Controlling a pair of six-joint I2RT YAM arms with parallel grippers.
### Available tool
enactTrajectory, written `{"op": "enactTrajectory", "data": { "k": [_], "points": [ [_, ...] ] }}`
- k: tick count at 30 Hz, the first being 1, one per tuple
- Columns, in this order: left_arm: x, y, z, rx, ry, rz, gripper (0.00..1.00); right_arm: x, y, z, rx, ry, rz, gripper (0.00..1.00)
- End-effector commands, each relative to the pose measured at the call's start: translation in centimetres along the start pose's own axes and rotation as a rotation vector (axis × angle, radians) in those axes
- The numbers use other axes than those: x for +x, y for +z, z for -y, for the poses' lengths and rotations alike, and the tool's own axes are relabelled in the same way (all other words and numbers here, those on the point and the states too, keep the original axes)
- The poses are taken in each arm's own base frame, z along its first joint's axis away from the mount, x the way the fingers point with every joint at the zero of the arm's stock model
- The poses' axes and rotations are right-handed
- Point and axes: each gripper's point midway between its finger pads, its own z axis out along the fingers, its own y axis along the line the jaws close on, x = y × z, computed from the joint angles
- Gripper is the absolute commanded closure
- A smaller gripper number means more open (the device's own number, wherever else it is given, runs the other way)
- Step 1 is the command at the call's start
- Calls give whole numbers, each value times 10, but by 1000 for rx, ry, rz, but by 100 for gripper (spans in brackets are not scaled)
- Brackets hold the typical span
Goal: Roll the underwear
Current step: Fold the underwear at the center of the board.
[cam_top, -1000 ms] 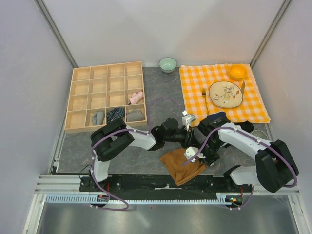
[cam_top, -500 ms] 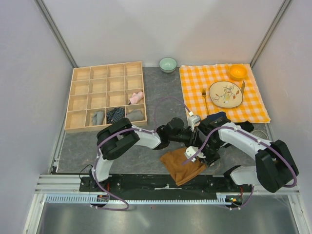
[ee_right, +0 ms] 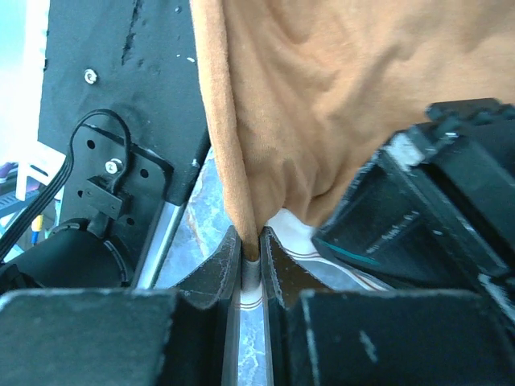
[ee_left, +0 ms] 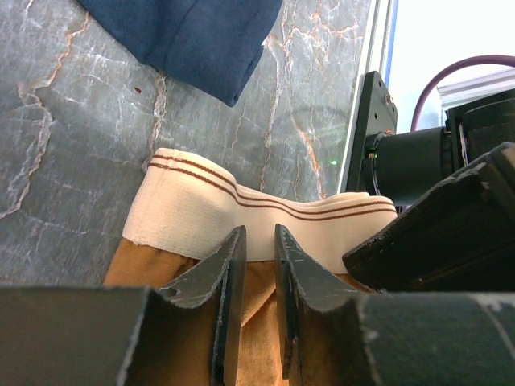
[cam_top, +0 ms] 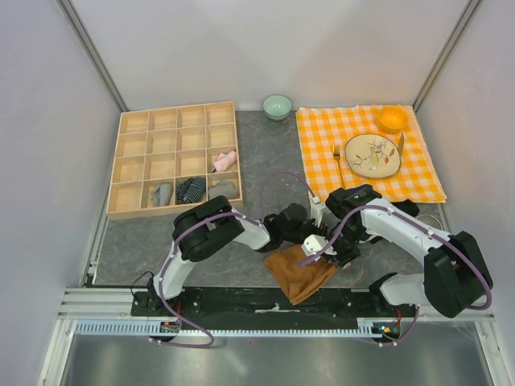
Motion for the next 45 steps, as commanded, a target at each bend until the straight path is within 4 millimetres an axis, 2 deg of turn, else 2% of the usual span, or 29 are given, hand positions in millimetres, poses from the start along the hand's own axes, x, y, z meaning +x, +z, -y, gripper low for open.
{"op": "enactTrajectory", "data": {
  "k": [1, 6, 10, 13, 14, 20, 21, 24, 26, 27, 28, 30, 31, 32, 34, 35, 37, 38, 40, 42, 43, 44, 45],
  "points": [
    [33, 2, -30, -87, -9, -62, 72, -15, -15, 15, 48, -6, 37, 96],
    [35, 0, -33, -100, -8, -59, 71, -15, -19, 26, 54, 9, 30, 97],
    [29, -2, -29, -91, -8, -31, 68, -13, -19, 37, 54, 28, 29, 97],
    [16, -7, -19, -83, -2, 9, 64, -15, -18, 41, 42, 35, 40, 97],
    [7, -10, -12, -73, 5, 32, 63, -16, -18, 41, 41, 34, 43, 97],
    [-36, -38, 4, -63, 14, 150, 55, -17, -16, 41, 25, 42, 59, 97],
    [-48, -47, 9, -60, 23, 180, 54, -17, -16, 41, 25, 46, 61, 97],
    [-62, -65, 10, -77, 31, 221, 52, -19, -15, 41, 21, 42, 69, 97],
    [-69, -76, 8, -100, 41, 251, 52, -20, -15, 41, 17, 43, 73, 97],
    [-67, -84, 0, -123, 33, 259, 52, -20, -14, 41, 14, 46, 78, 97],
    [-74, -93, 4, -124, 46, 285, 52, -21, -14, 42, 12, 47, 79, 97],
    [-68, -107, -8, -181, 61, 306, 52, -21, -13, 42, 6, 50, 83, 97],
    [-75, -118, 0, -184, 91, 339, 52, -21, -13, 43, 5, 51, 83, 97],
    [-65, -127, -12, -237, 109, 336, 52, -22, -14, 45, 10, 52, 85, 97],
    [-68, -145, -6, -270, 155, 376, 51, -22, -14, 46, 6, 57, 88, 97],
    [-57, -155, -16, -322, 170, 368, 51, -23, -15, 47, 9, 58, 90, 97],
    [-53, -171, -20, -374, 199, 397, 49, -24, -15, 49, 6, 63, 93, 97],
    [-46, -185, -17, -386, 210, 416, 49, -24, -16, 50, 7, 64, 93, 97],
    [-46, -204, -17, -429, 235, 466, 47, -25, -16, 53, 3, 69, 95, 97],
    [-40, -228, -11, -452, 254, 519, 39, -24, -14, 55, -8, 80, 96, 97],
    [-32, -237, -18, -488, 254, 529, 34, -25, -14, 58, -7, 84, 100, 97],
    [-40, -251, -4, -472, 270, 595, 22, -24, -13, 59, -15, 91, 99, 97],
    [-35, -257, -6, -489, 259, 598, 15, -24, -13, 61, -19, 95, 100, 97]
  ]
}}
